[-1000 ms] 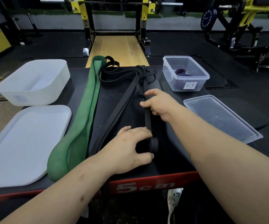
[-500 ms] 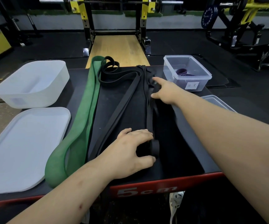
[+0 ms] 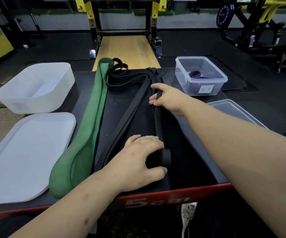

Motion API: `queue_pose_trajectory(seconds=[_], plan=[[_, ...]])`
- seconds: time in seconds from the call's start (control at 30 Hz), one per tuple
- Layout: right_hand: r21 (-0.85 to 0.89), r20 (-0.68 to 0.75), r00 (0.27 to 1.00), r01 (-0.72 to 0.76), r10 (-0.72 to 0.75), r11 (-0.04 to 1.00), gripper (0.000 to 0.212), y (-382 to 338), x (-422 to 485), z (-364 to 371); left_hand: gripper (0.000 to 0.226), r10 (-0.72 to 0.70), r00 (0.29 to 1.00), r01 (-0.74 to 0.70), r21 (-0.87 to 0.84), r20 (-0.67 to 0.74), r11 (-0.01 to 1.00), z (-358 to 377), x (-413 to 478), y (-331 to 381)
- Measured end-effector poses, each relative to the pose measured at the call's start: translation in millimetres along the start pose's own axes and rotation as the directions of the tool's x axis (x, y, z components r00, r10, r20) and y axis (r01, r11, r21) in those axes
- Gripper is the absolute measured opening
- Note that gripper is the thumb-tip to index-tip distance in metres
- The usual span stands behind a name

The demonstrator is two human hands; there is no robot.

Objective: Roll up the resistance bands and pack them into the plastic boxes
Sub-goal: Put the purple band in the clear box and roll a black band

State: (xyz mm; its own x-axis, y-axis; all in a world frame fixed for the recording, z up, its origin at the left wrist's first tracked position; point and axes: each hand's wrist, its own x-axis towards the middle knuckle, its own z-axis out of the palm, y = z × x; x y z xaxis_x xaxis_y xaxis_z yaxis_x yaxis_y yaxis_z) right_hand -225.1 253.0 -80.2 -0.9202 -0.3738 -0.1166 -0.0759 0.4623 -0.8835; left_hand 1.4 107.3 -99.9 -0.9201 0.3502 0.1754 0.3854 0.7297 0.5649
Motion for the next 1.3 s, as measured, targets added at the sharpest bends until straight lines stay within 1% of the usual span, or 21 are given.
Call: queue_pose_trajectory(seconds=[0.03, 0.1, 0.13, 0.17, 0.27, 0.3, 0.4, 0.47, 0.53, 0.57, 0.63, 0.67, 0.7, 0.73, 0.8, 0.83, 0.87, 0.97, 1.07, 1.17, 1.3], plan=[[0.041, -0.030, 0.999, -0.013, 0.014, 0.999, 0.069, -1.4, 1.2, -0.8, 0.064, 0.004, 1.000, -0.004, 0.002, 0.000, 1.000, -0.3, 0.0, 0.5], [0.214, -0.079, 0.996, -0.018, 0.035, 0.977, 0.064, -6.3, 3.1, -3.5, 0.063, 0.009, 1.000, -0.009, -0.007, -0.001, 1.000, -0.6, -0.2, 1.1], [0.252, -0.087, 0.996, -0.003, 0.025, 0.968, 0.063, -8.6, 3.4, -5.0, 0.063, 0.012, 1.000, -0.012, -0.013, 0.001, 1.000, -0.7, -0.2, 1.5], [0.227, -0.079, 0.997, 0.009, 0.010, 0.974, 0.065, -9.1, 5.1, -7.7, 0.063, 0.014, 1.000, -0.014, -0.017, 0.005, 1.000, -0.6, -0.1, 1.6], [-0.070, -0.004, 1.000, -0.020, 0.019, 0.997, 0.074, -5.7, 6.4, -12.6, 0.065, 0.013, 1.000, -0.012, -0.008, 0.018, 1.000, -0.3, -0.6, 1.2], [-0.126, -0.004, 0.999, -0.043, 0.042, 0.991, 0.075, -4.9, 5.5, -14.8, 0.065, 0.010, 1.000, -0.010, -0.005, 0.018, 1.000, -0.1, -0.8, 0.9], [-0.196, -0.061, 0.996, -0.069, 0.058, 0.978, 0.070, -10.7, 2.3, -21.3, 0.064, 0.019, 1.000, -0.019, 0.012, 0.015, 1.000, 0.3, -1.0, 0.7], [-0.252, -0.055, 0.993, -0.120, 0.109, 0.960, 0.067, -14.5, -2.4, -24.4, 0.064, 0.029, 1.000, -0.029, 0.027, 0.007, 0.999, 0.5, -0.9, 1.6], [-0.187, -0.002, 0.984, -0.176, 0.178, 0.967, 0.068, -12.5, -7.6, -24.3, 0.063, 0.036, 0.999, -0.036, 0.042, 0.004, 0.998, 0.5, -0.5, 2.7], [-0.121, 0.018, 0.984, -0.171, 0.175, 0.978, 0.070, -10.3, -9.7, -23.1, 0.062, 0.038, 0.999, -0.038, 0.042, -0.001, 0.998, 0.5, -0.7, 3.3], [0.042, -0.003, 0.993, -0.121, 0.121, 0.992, 0.072, -3.4, -7.0, -21.8, 0.062, 0.040, 0.999, -0.039, 0.037, -0.015, 0.999, 0.0, -1.0, 4.0], [0.097, -0.028, 0.995, -0.095, 0.098, 0.991, 0.071, -0.9, -4.7, -20.2, 0.062, 0.037, 0.999, -0.037, 0.039, -0.014, 0.999, 0.0, -1.2, 4.0], [0.106, -0.058, 0.995, -0.076, 0.082, 0.991, 0.068, 1.9, -1.4, -18.9, 0.062, 0.033, 0.999, -0.032, 0.040, -0.010, 0.999, 0.0, -1.4, 3.6], [0.041, -0.089, 0.993, -0.069, 0.072, 0.997, 0.066, 3.6, 2.6, -17.3, 0.063, 0.029, 1.000, -0.029, 0.039, -0.009, 0.999, 0.2, -1.5, 2.8], [-0.181, -0.145, 0.988, -0.077, 0.051, 0.980, 0.065, 5.3, 5.7, -13.6, 0.064, 0.026, 1.000, -0.026, 0.034, 0.004, 0.999, 0.2, -1.6, 1.8], [-0.254, -0.181, 0.983, -0.089, 0.043, 0.963, 0.066, 5.1, 5.7, -12.8, 0.064, 0.025, 1.000, -0.025, 0.033, 0.009, 0.999, 0.2, -1.4, 1.3], [-0.260, -0.204, 0.978, -0.103, 0.050, 0.960, 0.069, 3.8, 5.1, -12.0, 0.065, 0.024, 1.000, -0.024, 0.033, 0.012, 0.999, 0.6, -1.2, 0.8], [-0.112, -0.227, 0.968, -0.130, 0.102, 0.985, 0.081, 1.0, 8.3, -8.9, 0.066, 0.026, 1.000, -0.027, 0.027, 0.011, 0.999, 1.3, -0.5, -0.4], [0.011, -0.246, 0.956, -0.159, 0.156, 0.987, 0.077, -1.2, 11.4, -5.1, 0.067, 0.020, 1.000, -0.020, 0.021, 0.011, 1.000, 2.4, 0.0, -1.4], [0.006, -0.249, 0.963, -0.100, 0.098, 0.995, 0.077, 5.1, 20.4, -7.0, 0.067, 0.013, 1.000, -0.013, 0.014, 0.019, 1.000, 2.5, -0.6, -1.3], [-0.011, -0.245, 0.963, 0.111, -0.110, 0.994, 0.075, -3.3, 16.4, -10.2, 0.067, 0.008, 1.000, -0.008, 0.009, 0.026, 1.000, 1.8, -0.1, -1.3]])
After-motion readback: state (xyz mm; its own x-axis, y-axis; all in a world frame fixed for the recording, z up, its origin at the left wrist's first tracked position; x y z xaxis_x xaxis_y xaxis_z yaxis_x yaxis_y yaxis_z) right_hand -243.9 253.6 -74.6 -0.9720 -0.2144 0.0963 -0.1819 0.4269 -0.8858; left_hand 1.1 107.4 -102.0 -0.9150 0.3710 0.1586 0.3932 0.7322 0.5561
